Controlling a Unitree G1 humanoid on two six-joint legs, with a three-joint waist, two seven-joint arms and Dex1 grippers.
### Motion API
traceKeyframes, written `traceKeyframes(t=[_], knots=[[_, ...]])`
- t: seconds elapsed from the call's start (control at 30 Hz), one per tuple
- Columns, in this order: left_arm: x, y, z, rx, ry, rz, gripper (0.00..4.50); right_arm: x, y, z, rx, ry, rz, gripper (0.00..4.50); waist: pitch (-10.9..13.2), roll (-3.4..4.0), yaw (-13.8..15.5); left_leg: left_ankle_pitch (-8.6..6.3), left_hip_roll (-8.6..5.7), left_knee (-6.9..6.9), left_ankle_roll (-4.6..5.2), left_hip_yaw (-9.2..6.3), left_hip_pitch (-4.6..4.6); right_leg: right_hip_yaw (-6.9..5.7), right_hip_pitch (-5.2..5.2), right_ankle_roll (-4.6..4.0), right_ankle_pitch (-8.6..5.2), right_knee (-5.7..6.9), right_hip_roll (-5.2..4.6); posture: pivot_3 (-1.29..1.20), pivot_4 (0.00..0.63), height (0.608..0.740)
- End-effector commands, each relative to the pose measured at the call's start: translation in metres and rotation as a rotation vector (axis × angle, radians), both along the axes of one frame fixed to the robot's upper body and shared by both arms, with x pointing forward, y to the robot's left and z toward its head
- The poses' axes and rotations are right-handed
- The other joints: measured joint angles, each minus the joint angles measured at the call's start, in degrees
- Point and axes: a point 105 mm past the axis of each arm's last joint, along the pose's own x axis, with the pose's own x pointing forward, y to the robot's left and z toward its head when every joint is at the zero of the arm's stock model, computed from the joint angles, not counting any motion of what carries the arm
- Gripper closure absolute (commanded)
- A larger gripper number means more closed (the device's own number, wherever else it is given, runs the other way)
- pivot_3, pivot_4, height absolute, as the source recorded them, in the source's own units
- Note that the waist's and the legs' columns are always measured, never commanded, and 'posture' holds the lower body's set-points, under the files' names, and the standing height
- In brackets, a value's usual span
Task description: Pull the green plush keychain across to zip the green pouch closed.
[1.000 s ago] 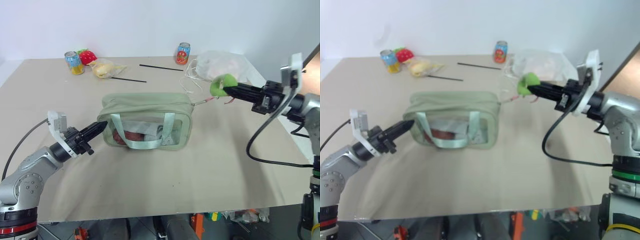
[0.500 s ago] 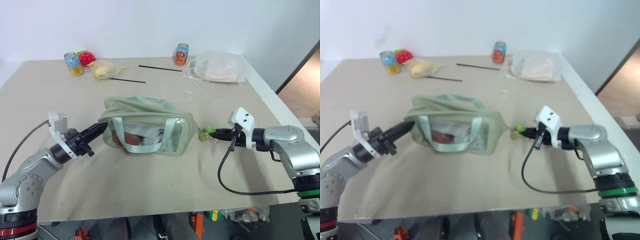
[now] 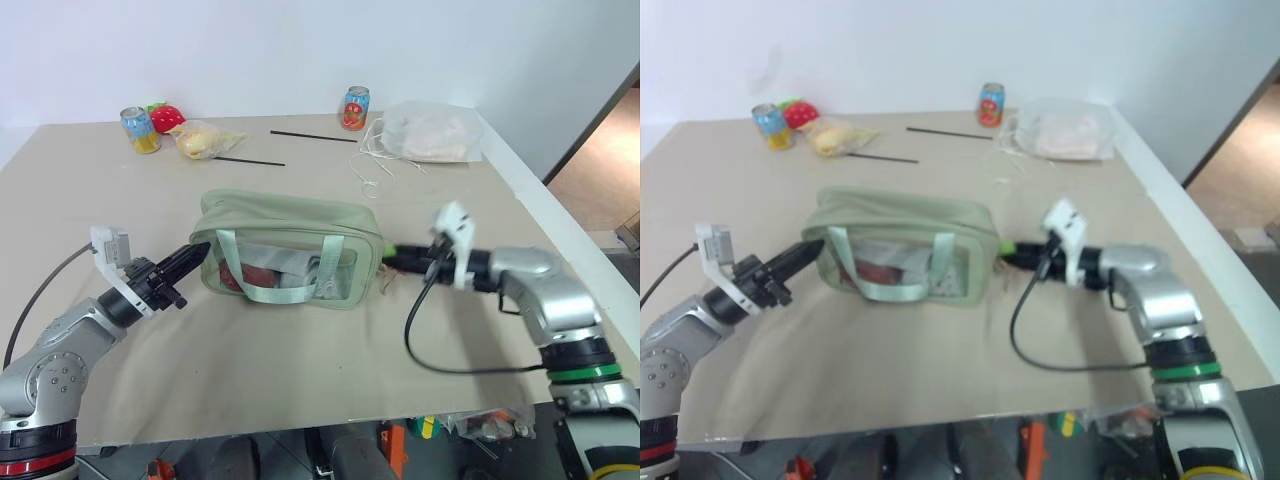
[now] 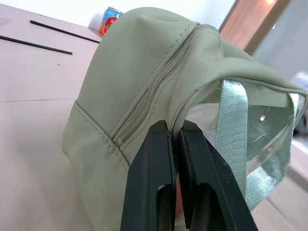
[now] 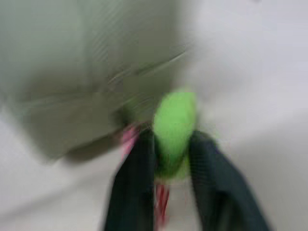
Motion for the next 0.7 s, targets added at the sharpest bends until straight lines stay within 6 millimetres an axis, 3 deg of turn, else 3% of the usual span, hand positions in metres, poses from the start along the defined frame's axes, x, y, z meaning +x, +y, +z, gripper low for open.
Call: traceKeyframes(t=[0.03,0.2,0.3,0.47,0.6,0.7], knots=[[-0.005,-0.001,0.017,-0.026,-0.039,-0.02,3.13,-0.001,-0.022,0.036,0.071,-0.064,-0.032,2.1,0.0,-0.01,0.0,-0.01,0.0,0.0,0.01,0.0,-0.01,0.0,0.0,-0.02,-0.01,-0.01,0.0,0.0,0.15,0.74],[-0.008,-0.003,0.037,-0.056,-0.091,-0.025,1.41,-0.016,-0.041,0.044,0.073,-0.029,-0.018,0.36,0.01,-0.03,0.02,-0.07,0.01,-0.05,0.06,0.0,-0.14,0.01,-0.04,-0.11,-0.09,-0.03,0.0,0.0,0.15,0.74],[-0.016,0.001,0.061,-0.128,-0.13,-0.026,0.37,-0.024,-0.05,0.053,0.094,-0.02,-0.014,0.31,0.02,-0.04,0.01,-0.08,0.02,-0.07,0.06,-0.02,-0.14,-0.02,-0.04,-0.11,-0.11,-0.03,0.0,0.0,0.15,0.74],[-0.035,0.039,0.068,-0.178,-0.017,0.082,0.37,-0.03,-0.066,0.066,0.133,-0.038,-0.061,0.31,0.04,-0.04,-0.64,-0.08,0.06,-0.06,0.06,0.03,-0.02,0.03,-0.04,-0.1,-0.1,0.02,0.06,0.0,0.15,0.74],[-0.041,0.088,0.06,-0.182,0.057,0.315,0.37,-0.031,-0.069,0.062,0.166,-0.029,-0.091,0.31,0.05,-0.04,-0.64,-0.07,0.11,-0.12,0.05,-0.02,0.09,-0.04,-0.04,-0.15,-0.14,0.04,0.1,0.0,0.15,0.74],[-0.046,0.099,0.052,-0.189,0.098,0.336,0.37,-0.03,-0.064,0.053,0.18,-0.01,-0.093,0.31,0.05,-0.04,-0.54,-0.05,0.11,-0.07,0.05,-0.12,0.22,-0.12,-0.06,-0.16,-0.14,0.05,0.12,0.0,0.15,0.74]])
